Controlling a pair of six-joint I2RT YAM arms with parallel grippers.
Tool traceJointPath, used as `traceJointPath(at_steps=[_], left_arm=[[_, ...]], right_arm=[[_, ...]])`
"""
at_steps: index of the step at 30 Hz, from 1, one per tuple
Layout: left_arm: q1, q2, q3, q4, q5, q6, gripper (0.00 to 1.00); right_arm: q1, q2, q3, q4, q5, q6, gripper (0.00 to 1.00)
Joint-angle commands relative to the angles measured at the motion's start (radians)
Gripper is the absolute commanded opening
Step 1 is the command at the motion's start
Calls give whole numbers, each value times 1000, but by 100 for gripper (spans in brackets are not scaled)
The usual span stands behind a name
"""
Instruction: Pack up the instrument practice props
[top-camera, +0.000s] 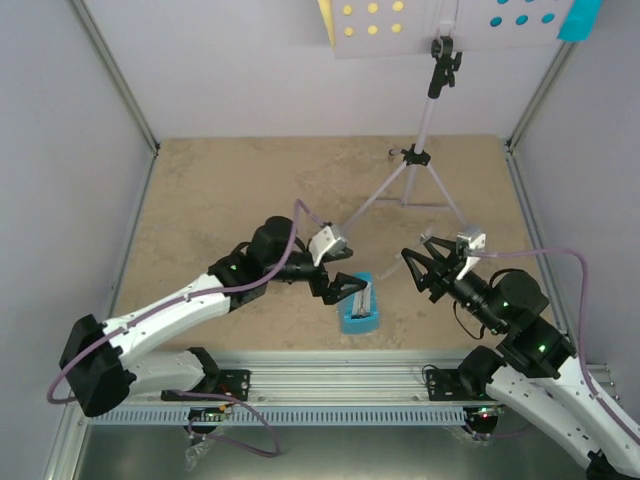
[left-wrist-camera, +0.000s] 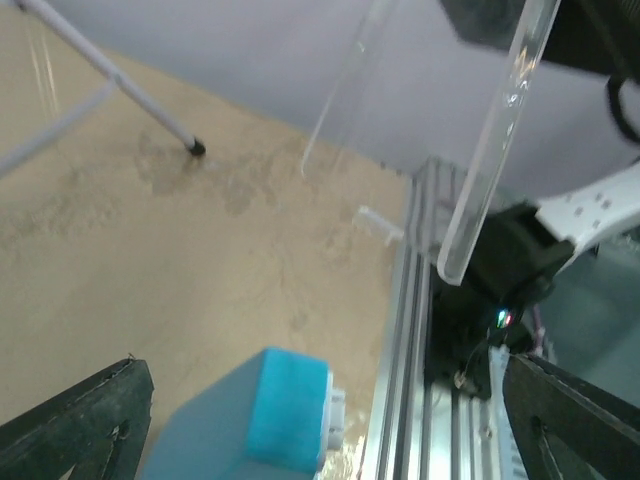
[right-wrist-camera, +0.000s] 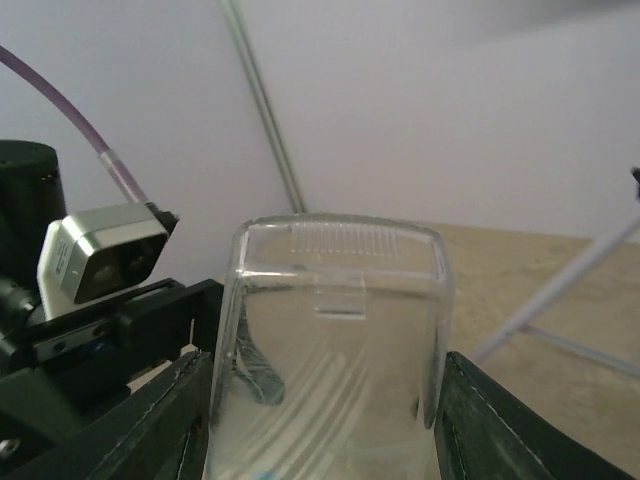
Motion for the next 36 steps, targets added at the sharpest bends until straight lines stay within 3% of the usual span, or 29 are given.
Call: traceJointPath(at_steps=[1,4,11,16,22,36], left_arm=[[-32,66,13,-104,-62,121,98],[-34,83,6,-136,-107,169,99],[-34,106,-43,-127,-14,250,99],[-42,145,-49,-134,-28,283,99],[-50,181,-41,-137,-56,297,78],[-111,138,-67,-100,-241,305,52]], right_arm=[[5,-41,-50,-77,92,-55,49],[4,-60,-77,-76,87,-53,49],[4,-113,-101,-76,62,-53,50],[4,-146,-102,-96,57,-60,50],[4,-177,-110,-93,61,-54,50],[4,-174,-123,-85,64,-53,50]])
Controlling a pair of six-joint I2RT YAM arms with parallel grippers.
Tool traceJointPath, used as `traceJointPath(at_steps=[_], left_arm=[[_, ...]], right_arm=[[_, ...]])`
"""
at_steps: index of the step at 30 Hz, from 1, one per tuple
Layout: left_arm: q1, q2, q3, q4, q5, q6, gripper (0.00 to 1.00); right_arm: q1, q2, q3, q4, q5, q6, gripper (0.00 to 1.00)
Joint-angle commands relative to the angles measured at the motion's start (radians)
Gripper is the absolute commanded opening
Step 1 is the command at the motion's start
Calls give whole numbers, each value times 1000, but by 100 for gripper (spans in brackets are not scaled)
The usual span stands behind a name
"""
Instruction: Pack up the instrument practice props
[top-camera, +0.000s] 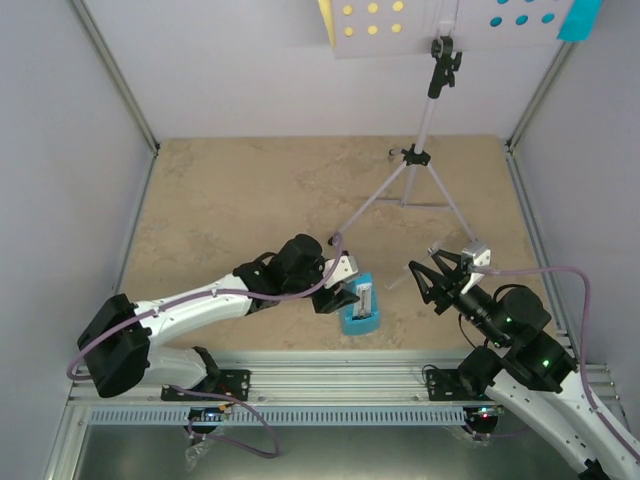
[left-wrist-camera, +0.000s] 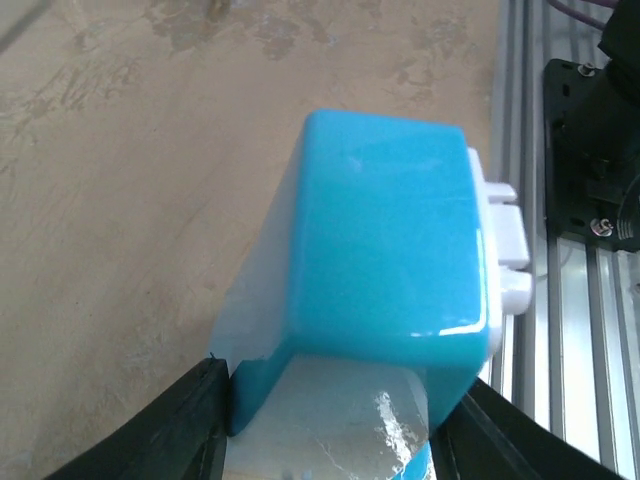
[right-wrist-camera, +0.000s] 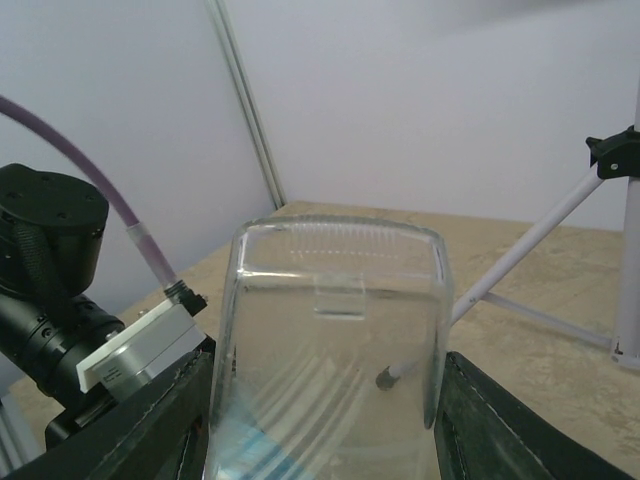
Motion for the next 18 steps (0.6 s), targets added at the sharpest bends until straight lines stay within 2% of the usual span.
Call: traceJointPath(at_steps=[1,5,18], left_arm=[[-31,-26,-13,19,-93,9,50],[-34,-51,-11,22,-193,4,43],[-31,-61,-20,55,-436,-14,40]], right_arm=[[4,-8,-16,4,6,-3,50],[4,-8,-27,10,10,2,51],[4,-2,-62,36,-4,5,51]])
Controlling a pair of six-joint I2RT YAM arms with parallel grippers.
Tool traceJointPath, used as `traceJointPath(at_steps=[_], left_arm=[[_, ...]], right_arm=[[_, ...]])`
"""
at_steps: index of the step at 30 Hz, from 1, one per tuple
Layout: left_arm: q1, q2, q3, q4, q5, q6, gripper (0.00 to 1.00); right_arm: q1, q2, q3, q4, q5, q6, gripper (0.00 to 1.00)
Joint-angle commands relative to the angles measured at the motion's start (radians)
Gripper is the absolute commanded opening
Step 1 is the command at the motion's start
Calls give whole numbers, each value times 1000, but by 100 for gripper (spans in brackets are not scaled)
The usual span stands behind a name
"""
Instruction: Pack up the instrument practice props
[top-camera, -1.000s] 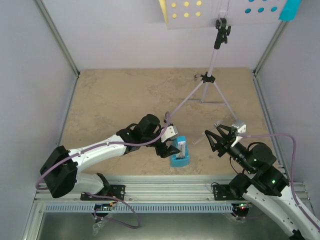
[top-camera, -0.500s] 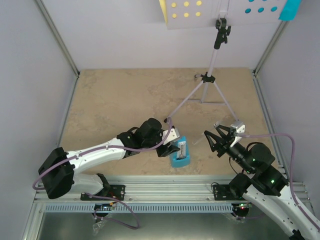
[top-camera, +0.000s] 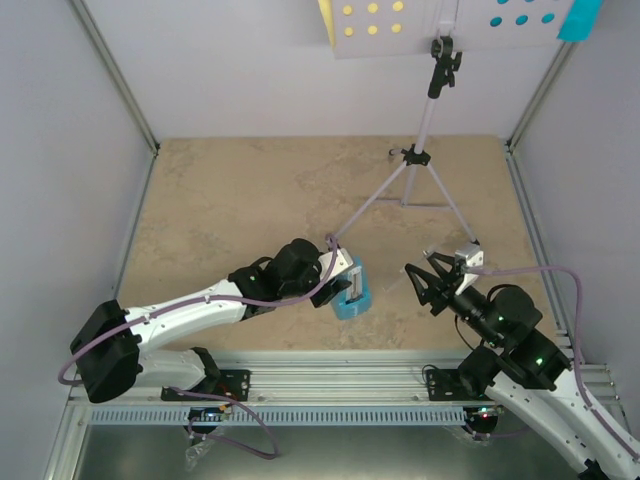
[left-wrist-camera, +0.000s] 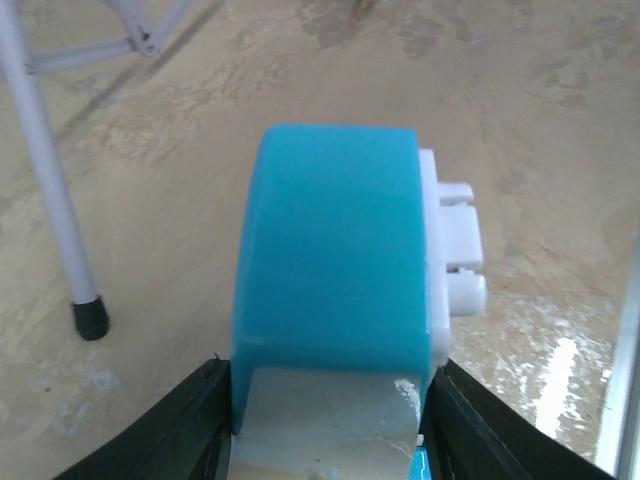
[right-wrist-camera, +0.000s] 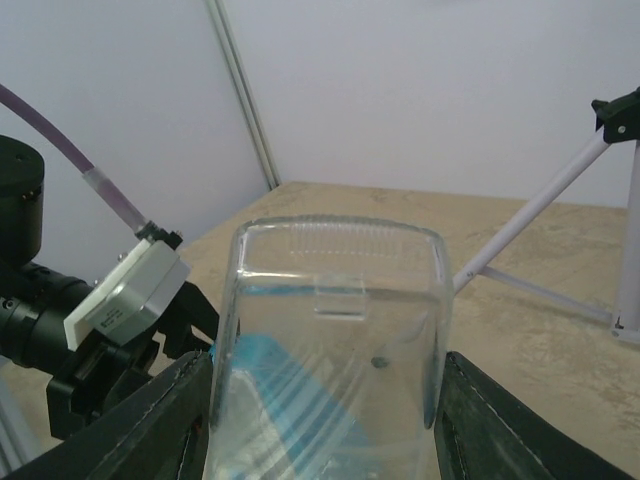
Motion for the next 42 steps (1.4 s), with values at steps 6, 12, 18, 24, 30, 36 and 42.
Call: traceJointPath(at_steps=[6,12,18,24,30,36,42], left_arm=[[29,14,17,53,-128,-12,44],[32,-13,18,50,-113,-22,67],[32,-76,26,0,-80,-12,92],[63,-206,93,-29,-52,-123,99],[351,-98,184,-73,366,-341,96],[363,46,177,43,553,-437,77],[364,111,172,122,636,-460,70]], right_arm=[[4,21,-90,102,-16,2,51],[4,125,-154,241,-61,-28,51],[4,240,-159,353,-110,-85,51],[6,254,-176,398,-144,-170,51],[17,230,-264,558,-125,-232,51],[59,265,-312,648,-126,-265,52],[96,288,-328,658,-90,-280,52]])
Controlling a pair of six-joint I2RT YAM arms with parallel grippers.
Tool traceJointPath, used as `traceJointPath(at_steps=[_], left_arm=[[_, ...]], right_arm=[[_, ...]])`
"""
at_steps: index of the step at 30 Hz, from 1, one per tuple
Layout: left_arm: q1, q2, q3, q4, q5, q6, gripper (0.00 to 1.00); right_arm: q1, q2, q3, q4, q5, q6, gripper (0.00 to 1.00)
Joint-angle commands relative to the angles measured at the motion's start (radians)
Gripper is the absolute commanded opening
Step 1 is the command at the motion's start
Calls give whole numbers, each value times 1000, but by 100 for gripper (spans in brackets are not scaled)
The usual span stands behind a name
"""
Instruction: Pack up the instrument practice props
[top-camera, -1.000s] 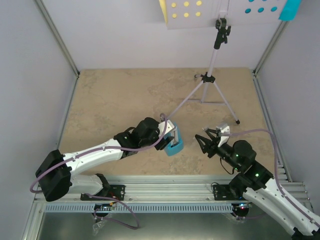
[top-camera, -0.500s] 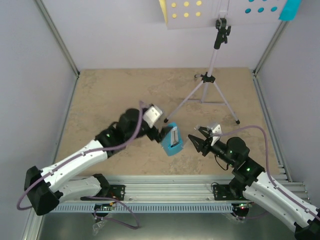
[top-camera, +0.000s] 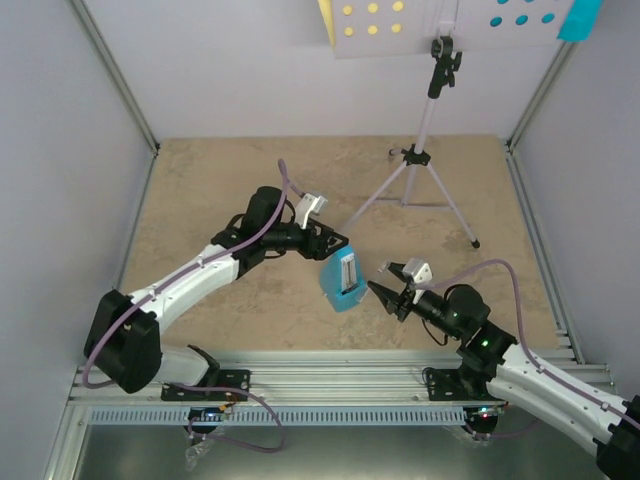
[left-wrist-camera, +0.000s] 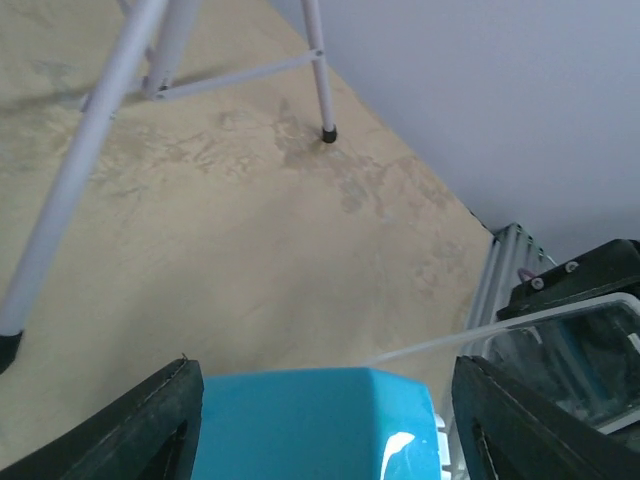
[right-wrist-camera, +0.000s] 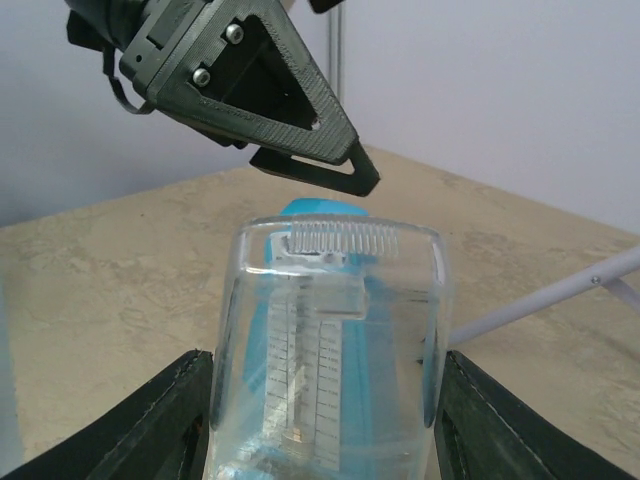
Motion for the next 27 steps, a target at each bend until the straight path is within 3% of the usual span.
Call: traceJointPath(at_steps=[1,20,27], left_arm=[[-1,17,-6,79,118,-29,69],[-1,92,6,19,128,8,51],[-1,110,6,12,133,13,46]], right_arm=[[24,9,-17,67,37,-30,52],[63,7,-29,53,119,-37,52],[136,74,-20,108,212,-74,51]])
